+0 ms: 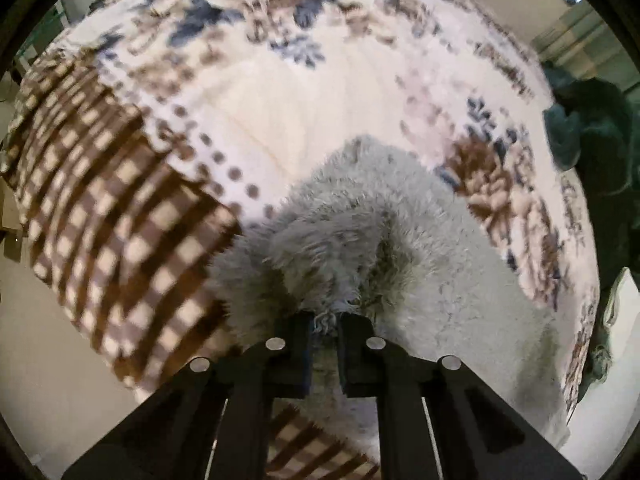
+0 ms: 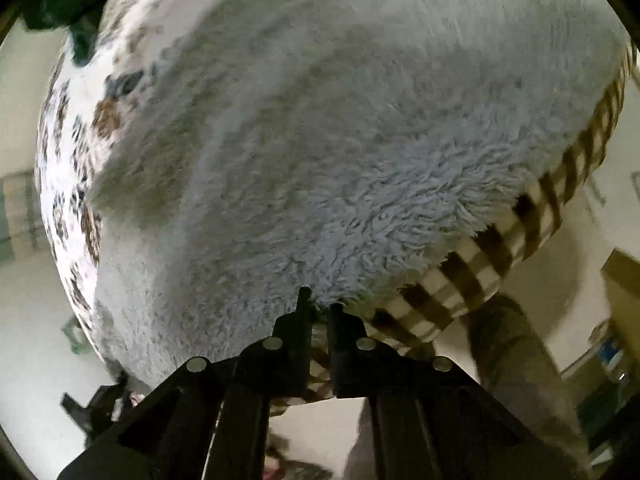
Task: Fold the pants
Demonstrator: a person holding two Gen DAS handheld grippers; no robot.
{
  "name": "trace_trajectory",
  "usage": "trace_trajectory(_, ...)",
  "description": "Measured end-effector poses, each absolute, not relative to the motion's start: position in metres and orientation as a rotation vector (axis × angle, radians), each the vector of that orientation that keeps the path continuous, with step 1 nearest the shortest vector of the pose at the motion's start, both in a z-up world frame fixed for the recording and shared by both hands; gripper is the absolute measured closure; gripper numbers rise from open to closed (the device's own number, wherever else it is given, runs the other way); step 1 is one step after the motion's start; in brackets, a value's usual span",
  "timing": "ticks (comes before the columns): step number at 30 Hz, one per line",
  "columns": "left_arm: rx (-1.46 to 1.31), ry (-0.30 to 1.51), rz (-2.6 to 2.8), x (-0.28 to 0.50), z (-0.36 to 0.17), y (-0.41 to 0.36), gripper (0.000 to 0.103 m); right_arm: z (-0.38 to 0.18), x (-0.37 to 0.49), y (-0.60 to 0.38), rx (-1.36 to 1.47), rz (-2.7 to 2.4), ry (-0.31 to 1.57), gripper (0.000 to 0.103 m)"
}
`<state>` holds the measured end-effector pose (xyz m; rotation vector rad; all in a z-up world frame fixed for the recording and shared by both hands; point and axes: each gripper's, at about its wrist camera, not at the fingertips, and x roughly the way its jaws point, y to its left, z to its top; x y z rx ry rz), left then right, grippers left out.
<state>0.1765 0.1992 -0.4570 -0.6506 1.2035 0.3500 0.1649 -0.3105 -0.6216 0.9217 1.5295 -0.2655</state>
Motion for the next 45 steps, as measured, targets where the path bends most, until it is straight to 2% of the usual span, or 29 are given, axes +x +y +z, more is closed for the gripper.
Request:
trace_trajectory(2,-0.654,1.188,0.355,0.167,-0.45,0.21,0.096,-0.611,0.169,-0.304,0.895,-0.263,1.529,0.096)
trace_trajectory(6,-0.718,1.296,0.354,0.158,-0.484,0.227,0.096,-0.613,0.178,-0.298,0.79,-0.241,1.605,0.095)
trace_trajectory(8,-0.763,1.325,0.346,0.155,-0.489,0.231,0.09,-0.619,0.185,-0.294,0.758,-0.238,1.676,0.091)
trace_trajectory(9,-0.765,1.334,0.351,0.154,-0.485,0.231,0.085,-0.617,0.19,-0.292,0.746,-0.227,1.693,0.085)
trace_trajectory(10,-0.725,1.357,0.363,0.155,-0.478,0.227,0.074,-0.611,0.197,-0.29,0.726,-0.207,1.703,0.081)
trace_trajectory(12,-0.633,1.354,0.368,0.153,-0.456,0.214,0.061,-0.593,0.209,-0.285,0.658,-0.179,1.694,0.058)
trace_trajectory(14,-0.541,1.344,0.374,0.151,-0.435,0.199,0.03,-0.568,0.222,-0.276,0.539,-0.169,1.67,0.056)
trace_trajectory(16,-0.459,1.311,0.356,0.153,-0.416,0.179,0.023,-0.549,0.242,-0.26,0.438,-0.123,1.636,0.056)
trace_trajectory(19,-0.363,1.268,0.28,0.167,-0.411,0.146,0.023,-0.551,0.29,-0.225,0.397,0.015,1.605,0.056)
trace_trajectory(22,-0.364,1.288,0.19,0.205,-0.432,0.106,0.023,-0.579,0.345,-0.188,0.399,0.123,1.593,0.057)
trace_trajectory(23,-0.373,1.29,0.17,0.216,-0.44,0.094,0.023,-0.588,0.352,-0.18,0.398,0.133,1.595,0.064)
trace_trajectory(24,-0.356,1.299,0.164,0.231,-0.449,0.079,0.023,-0.6,0.369,-0.174,0.404,0.129,1.608,0.076)
trace_trajectory(25,-0.326,1.314,0.139,0.244,-0.456,0.065,0.023,-0.607,0.38,-0.173,0.409,0.106,1.605,0.081)
trace_trajectory(28,-0.266,1.337,0.086,0.274,-0.478,0.04,0.023,-0.621,0.415,-0.188,0.415,0.017,1.553,0.083)
trace_trajectory(34,-0.272,1.395,0.078,0.281,-0.504,0.041,0.023,-0.637,0.432,-0.208,0.524,0.03,1.597,0.083)
trace_trajectory(35,-0.292,1.4,0.074,0.278,-0.503,0.044,0.023,-0.633,0.431,-0.212,0.544,0.051,1.592,0.083)
trace_trajectory(37,-0.308,1.404,0.077,0.271,-0.496,0.048,0.023,-0.615,0.415,-0.233,0.636,0.109,1.536,0.071)
trace_trajectory(39,-0.326,1.399,0.067,0.263,-0.484,0.046,0.023,-0.591,0.387,-0.263,0.701,0.107,1.44,0.04)
trace_trajectory(42,-0.319,1.396,0.034,0.251,-0.464,0.027,0.023,-0.558,0.325,-0.331,0.748,0.011,1.295,0.037)
trace_trajectory(45,-0.295,1.403,-0.034,0.248,-0.455,-0.013,0.023,-0.546,0.252,-0.417,0.798,-0.208,1.255,0.037)
